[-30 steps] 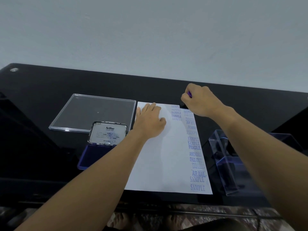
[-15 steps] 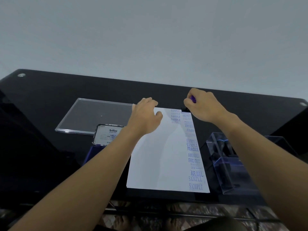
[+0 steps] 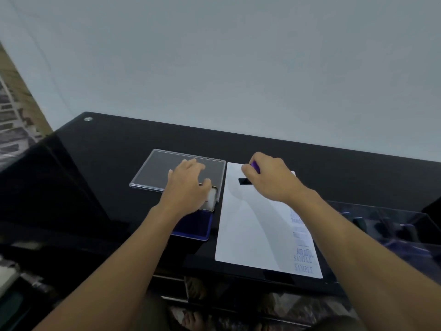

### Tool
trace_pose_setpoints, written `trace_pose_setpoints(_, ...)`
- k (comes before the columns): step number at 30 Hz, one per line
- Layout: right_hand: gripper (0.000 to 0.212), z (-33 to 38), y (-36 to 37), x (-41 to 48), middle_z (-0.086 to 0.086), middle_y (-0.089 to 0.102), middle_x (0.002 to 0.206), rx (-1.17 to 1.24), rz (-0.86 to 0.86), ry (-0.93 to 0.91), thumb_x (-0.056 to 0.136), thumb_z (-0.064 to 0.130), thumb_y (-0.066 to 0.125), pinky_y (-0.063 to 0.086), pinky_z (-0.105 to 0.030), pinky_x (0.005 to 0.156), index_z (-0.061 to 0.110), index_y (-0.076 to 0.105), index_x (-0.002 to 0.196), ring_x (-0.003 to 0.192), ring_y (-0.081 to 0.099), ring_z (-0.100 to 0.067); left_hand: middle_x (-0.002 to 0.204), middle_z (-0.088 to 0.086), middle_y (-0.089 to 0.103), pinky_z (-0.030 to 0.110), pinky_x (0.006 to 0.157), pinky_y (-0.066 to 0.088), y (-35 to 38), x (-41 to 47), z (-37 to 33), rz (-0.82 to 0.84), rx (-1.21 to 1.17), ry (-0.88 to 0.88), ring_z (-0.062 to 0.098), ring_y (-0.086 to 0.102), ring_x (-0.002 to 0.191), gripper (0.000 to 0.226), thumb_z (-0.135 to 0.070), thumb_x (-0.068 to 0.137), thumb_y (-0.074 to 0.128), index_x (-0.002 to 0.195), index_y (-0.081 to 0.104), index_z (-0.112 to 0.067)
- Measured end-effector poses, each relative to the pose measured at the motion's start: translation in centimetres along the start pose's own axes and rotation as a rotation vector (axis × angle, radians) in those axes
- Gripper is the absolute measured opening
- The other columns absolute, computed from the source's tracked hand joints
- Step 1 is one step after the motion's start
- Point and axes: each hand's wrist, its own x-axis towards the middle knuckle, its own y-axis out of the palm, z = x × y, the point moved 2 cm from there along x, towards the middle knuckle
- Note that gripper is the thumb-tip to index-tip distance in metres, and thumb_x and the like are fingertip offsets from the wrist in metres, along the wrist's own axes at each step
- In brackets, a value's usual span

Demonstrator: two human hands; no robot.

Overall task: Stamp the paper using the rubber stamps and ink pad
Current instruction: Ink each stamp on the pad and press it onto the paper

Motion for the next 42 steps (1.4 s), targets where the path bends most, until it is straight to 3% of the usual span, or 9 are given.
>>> trace_pose_setpoints(6, 0.021, 4.8, 3.7, -1.3, -0.006, 0.062, 0.082, 0.051, 0.083, -0.079, 0.097, 0.031, 0.046, 0.045, -0.035, 0.062, 0.014, 0.048, 0.085, 0.073, 0.056, -0.024, 0.154, 0.004, 0.036, 0.05, 0.119, 0.019, -2.4, -2.9, 5.1, -0.045, 0.01, -0.104, 0.02, 0.026, 0.144, 0.045, -0.029, 0.098, 0.051, 0.14, 0.048, -0.014)
trace_pose_setpoints(11, 0.018, 7.5, 6.2, -2.2, -0.007, 0.062, 0.08, 0.041, 0.181, -0.138, 0.097, 0.027, 0.046, 0.048, -0.039, 0.063, 0.011, 0.051, 0.091, 0.071, 0.057, -0.024, 0.151, 0.004, 0.04, 0.051, 0.119, 0.017, -2.4, -4.8, 8.9, -0.048, 0.052, -0.192, 0.021, 0.031, 0.141, 0.045, -0.028, 0.097, 0.051, 0.139, 0.049, -0.014)
trace_pose_setpoints(15, 0.016, 8.5, 7.5, -2.4, -0.005, 0.062, 0.079, -0.02, 0.233, -0.183, 0.097, 0.028, 0.046, 0.049, -0.04, 0.065, 0.013, 0.051, 0.091, 0.074, 0.059, -0.026, 0.141, 0.002, 0.049, 0.048, 0.115, 0.025, -1.7, -5.9, 10.3, -0.094, 0.041, -0.184, 0.02, 0.042, 0.132, 0.043, -0.028, 0.095, 0.051, 0.136, 0.052, -0.013)
trace_pose_setpoints(18, 0.017, 8.6, 8.1, -2.5, -0.004, 0.061, 0.078, -0.078, 0.25, -0.204, 0.096, 0.03, 0.045, 0.048, -0.04, 0.065, 0.016, 0.05, 0.088, 0.073, 0.058, -0.025, 0.151, 0.005, 0.042, 0.048, 0.119, 0.018, -0.9, -6.2, 10.9, -0.086, 0.076, -0.179, 0.022, 0.03, 0.143, 0.047, -0.03, 0.097, 0.049, 0.141, 0.049, -0.012)
trace_pose_setpoints(23, 0.017, 8.5, 9.0, -3.1, -0.001, 0.061, 0.079, -0.159, 0.23, -0.267, 0.094, 0.032, 0.048, 0.042, -0.031, 0.058, 0.017, 0.05, 0.086, 0.072, 0.056, -0.021, 0.159, 0.005, 0.03, 0.045, 0.122, 0.008, 0.1, -6.9, 11.4, -0.097, 0.156, -0.151, 0.02, 0.014, 0.15, 0.05, -0.035, 0.1, 0.044, 0.145, 0.044, -0.014)
trace_pose_setpoints(30, 0.011, 8.0, 10.0, -3.7, 0.001, 0.056, 0.079, -0.226, 0.18, -0.322, 0.095, 0.029, 0.048, 0.033, -0.025, 0.051, 0.02, 0.046, 0.09, 0.072, 0.053, -0.02, 0.159, 0.005, 0.03, 0.045, 0.122, 0.008, 0.2, -7.0, 11.4, -0.107, 0.192, -0.138, 0.02, 0.014, 0.15, 0.051, -0.037, 0.1, 0.042, 0.146, 0.042, -0.015)
trace_pose_setpoints(36, 0.012, 7.7, 10.9, -3.8, -0.004, 0.066, 0.085, -0.241, 0.13, -0.309, 0.095, 0.029, 0.048, 0.05, -0.035, 0.059, 0.017, 0.048, 0.091, 0.073, 0.059, -0.023, 0.159, 0.005, 0.029, 0.045, 0.123, 0.008, 0.3, -7.0, 11.3, -0.113, 0.196, -0.139, 0.02, 0.014, 0.15, 0.051, -0.037, 0.1, 0.041, 0.146, 0.042, -0.015)
trace_pose_setpoints(42, 0.012, 7.7, 11.3, -3.8, -0.002, 0.065, 0.084, -0.233, 0.106, -0.318, 0.095, 0.028, 0.05, 0.038, -0.026, 0.052, 0.019, 0.044, 0.089, 0.069, 0.056, -0.021, 0.159, 0.005, 0.03, 0.046, 0.122, 0.009, 0.4, -6.9, 11.4, -0.115, 0.196, -0.147, 0.02, 0.015, 0.15, 0.05, -0.036, 0.1, 0.042, 0.144, 0.043, -0.015)
